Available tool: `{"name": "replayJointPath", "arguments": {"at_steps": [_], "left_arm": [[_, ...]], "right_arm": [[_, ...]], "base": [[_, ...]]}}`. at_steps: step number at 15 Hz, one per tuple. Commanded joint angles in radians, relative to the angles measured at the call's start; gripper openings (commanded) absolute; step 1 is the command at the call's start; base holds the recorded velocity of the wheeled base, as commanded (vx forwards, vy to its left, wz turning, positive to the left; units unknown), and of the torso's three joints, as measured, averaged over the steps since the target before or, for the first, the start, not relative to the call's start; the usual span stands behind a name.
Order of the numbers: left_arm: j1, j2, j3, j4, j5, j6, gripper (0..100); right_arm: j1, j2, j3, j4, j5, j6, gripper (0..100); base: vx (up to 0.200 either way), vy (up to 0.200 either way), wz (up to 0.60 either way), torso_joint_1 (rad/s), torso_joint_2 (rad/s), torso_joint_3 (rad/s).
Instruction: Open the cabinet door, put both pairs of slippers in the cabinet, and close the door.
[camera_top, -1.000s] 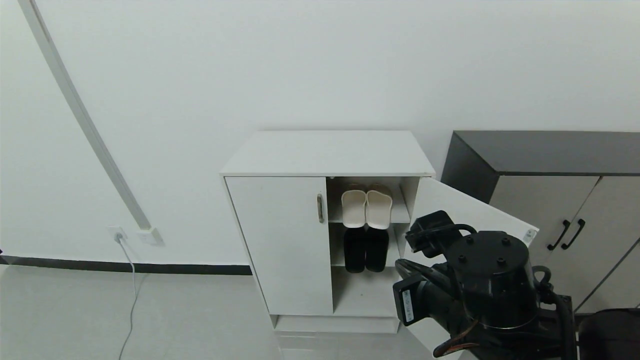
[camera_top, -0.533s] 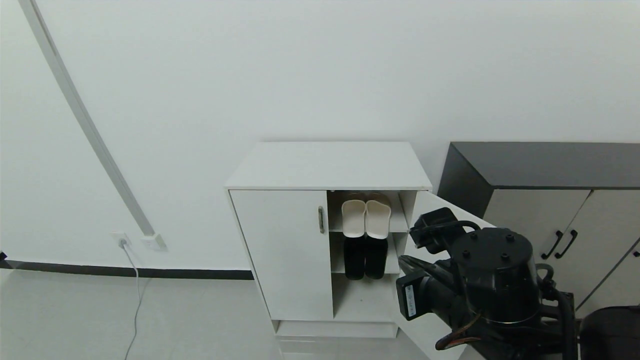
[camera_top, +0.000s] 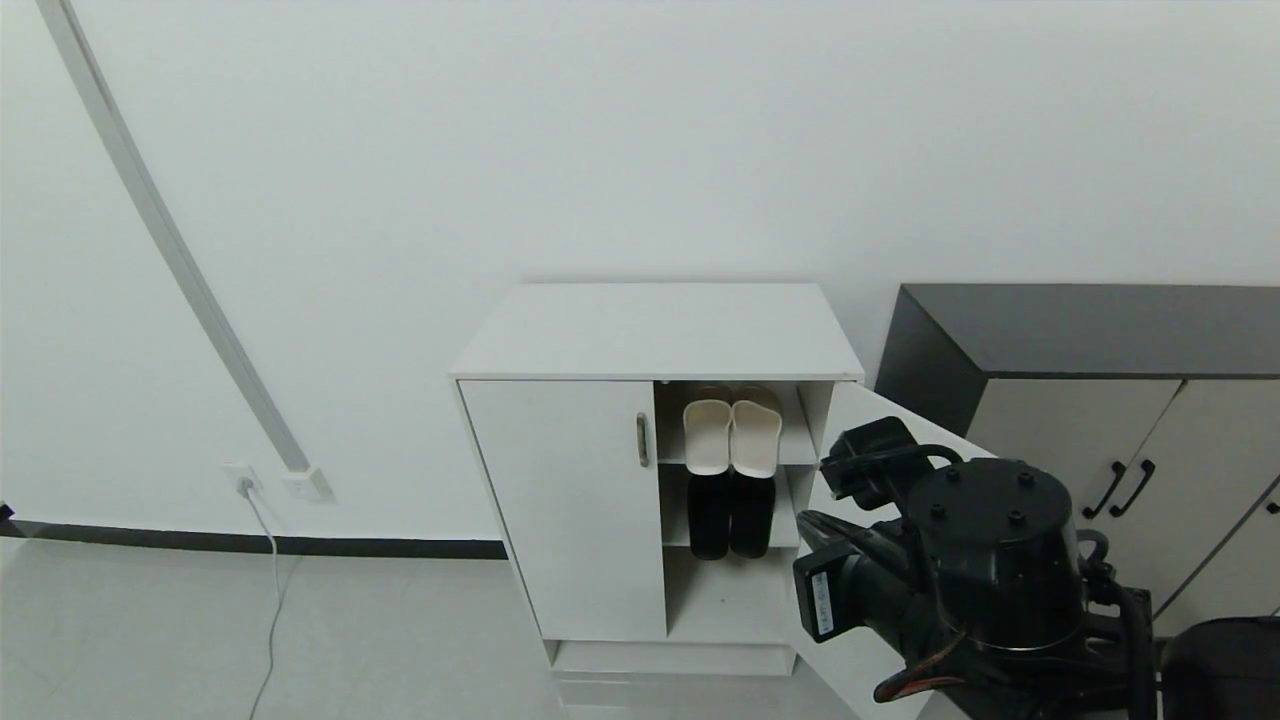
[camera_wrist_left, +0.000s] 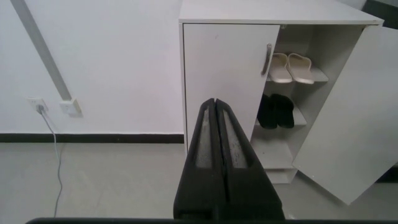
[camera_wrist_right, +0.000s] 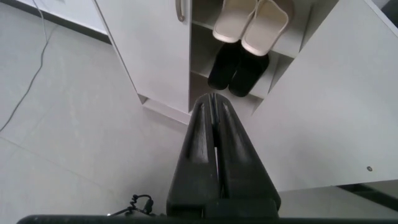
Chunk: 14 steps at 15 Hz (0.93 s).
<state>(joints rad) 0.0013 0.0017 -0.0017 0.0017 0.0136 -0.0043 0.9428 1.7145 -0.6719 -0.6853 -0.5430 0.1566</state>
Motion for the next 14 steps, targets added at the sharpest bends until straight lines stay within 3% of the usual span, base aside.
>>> {"name": "replayJointPath", "arguments": {"at_steps": [1, 3, 9, 14], "left_arm": [[0.000, 0.000, 0.000, 0.000, 0.000, 0.000, 0], [0.000, 0.000, 0.000, 0.000, 0.000, 0.000, 0], [0.000, 0.000, 0.000, 0.000, 0.000, 0.000, 0], [0.000, -0.002, 0.000, 0.000, 0.000, 0.000, 0]], "right_arm": [[0.001, -0.001, 0.000, 0.000, 0.001, 0.000, 0], [0.002, -0.001, 0.005, 0.000, 0.001, 0.000, 0], [0.002, 0.001, 0.008, 0.000, 0.003, -0.002, 0], [0.001, 0.001, 0.009, -0.002, 0.001, -0.012, 0]], "base": [[0.000, 0.000, 0.00, 0.000, 0.00, 0.000], [0.000, 0.000, 0.00, 0.000, 0.00, 0.000], [0.000, 0.000, -0.60, 0.004, 0.00, 0.000], [0.000, 0.000, 0.00, 0.000, 0.00, 0.000]]}}
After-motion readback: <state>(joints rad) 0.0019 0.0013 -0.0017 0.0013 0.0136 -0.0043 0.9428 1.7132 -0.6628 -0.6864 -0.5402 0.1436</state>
